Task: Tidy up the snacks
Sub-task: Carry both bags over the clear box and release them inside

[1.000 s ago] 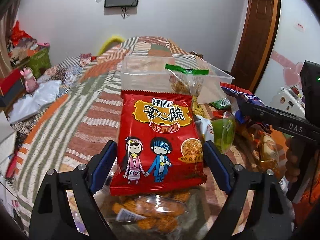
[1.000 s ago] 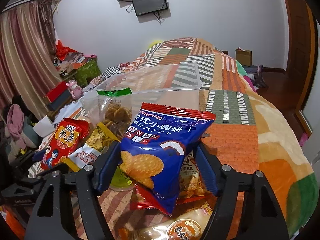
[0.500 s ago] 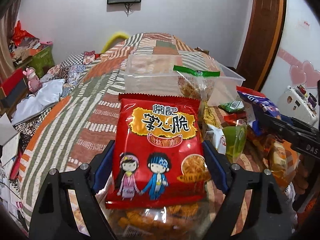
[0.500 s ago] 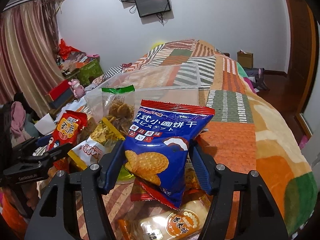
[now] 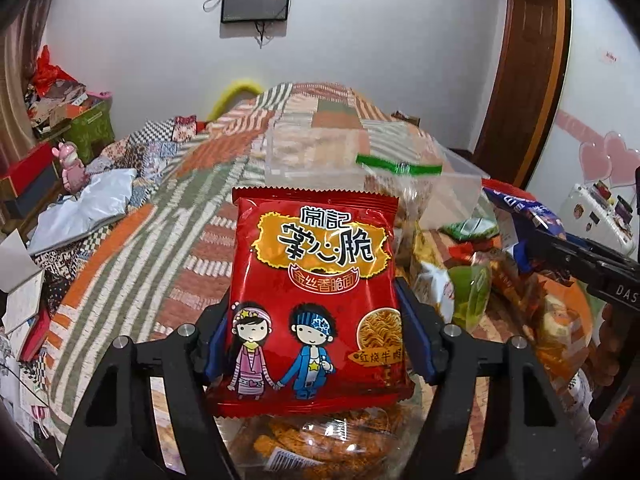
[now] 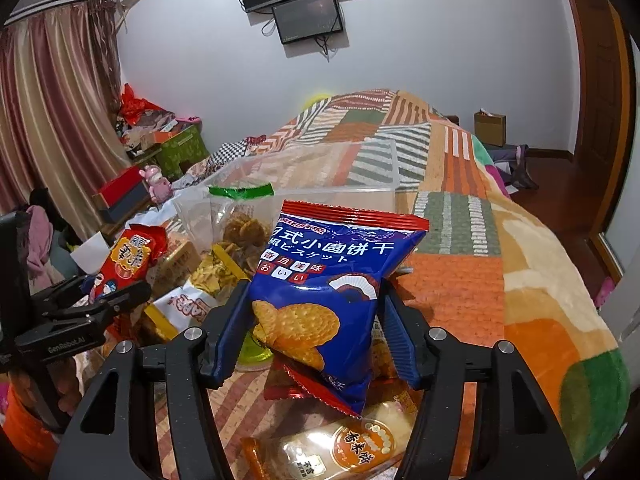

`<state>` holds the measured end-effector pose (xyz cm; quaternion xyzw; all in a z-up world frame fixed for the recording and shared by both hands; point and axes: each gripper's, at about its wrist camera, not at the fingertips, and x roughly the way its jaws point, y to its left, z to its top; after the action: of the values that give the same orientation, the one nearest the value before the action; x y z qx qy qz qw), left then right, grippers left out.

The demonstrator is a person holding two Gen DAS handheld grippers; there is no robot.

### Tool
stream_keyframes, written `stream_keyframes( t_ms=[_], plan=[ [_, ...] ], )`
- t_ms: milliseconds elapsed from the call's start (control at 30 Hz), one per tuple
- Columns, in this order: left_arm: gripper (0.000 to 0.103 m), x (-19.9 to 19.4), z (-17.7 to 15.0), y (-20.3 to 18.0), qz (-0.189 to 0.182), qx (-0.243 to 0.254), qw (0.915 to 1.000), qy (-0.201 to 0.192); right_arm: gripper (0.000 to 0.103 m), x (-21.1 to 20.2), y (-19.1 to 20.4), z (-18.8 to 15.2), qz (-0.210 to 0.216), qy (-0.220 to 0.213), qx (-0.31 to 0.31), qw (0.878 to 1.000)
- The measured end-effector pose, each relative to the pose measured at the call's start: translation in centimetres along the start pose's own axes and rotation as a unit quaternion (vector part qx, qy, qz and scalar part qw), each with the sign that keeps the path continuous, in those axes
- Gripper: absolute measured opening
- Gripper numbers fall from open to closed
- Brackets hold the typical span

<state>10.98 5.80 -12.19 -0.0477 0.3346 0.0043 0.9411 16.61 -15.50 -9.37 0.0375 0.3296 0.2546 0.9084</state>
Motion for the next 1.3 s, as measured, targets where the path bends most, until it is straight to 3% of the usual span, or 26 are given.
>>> stream_keyframes(
  t_ms=[267, 500, 900, 1300],
  plan=[
    [0.07, -2.2, 3.0, -0.6, -0.022, 0.012, 0.9989, -0.04, 0.058, -0.9, 0.2, 1.8, 0.002, -0.026, -0.01, 1.0],
    [0.07, -1.6, 6.5, -0.6, -0.033, 0.018, 0.9975, -0.06, 0.059, -0.4, 0.2, 3.8, -0.01, -0.047, -0.03, 0.998],
    [0.07, 2.6, 10.9, -0.5, -0.045, 0.022, 0.9978, -0.044, 0.058, 2.4, -0.5, 7.5, -0.02, -0.055, -0.043, 0.997],
    [0.07, 9.1, 13.8, 0.8, -0.055, 0.024, 0.9982, 0.008, 0.058, 7.2, -1.3, 9.7, -0.024, -0.016, -0.068, 0.997]
  ],
)
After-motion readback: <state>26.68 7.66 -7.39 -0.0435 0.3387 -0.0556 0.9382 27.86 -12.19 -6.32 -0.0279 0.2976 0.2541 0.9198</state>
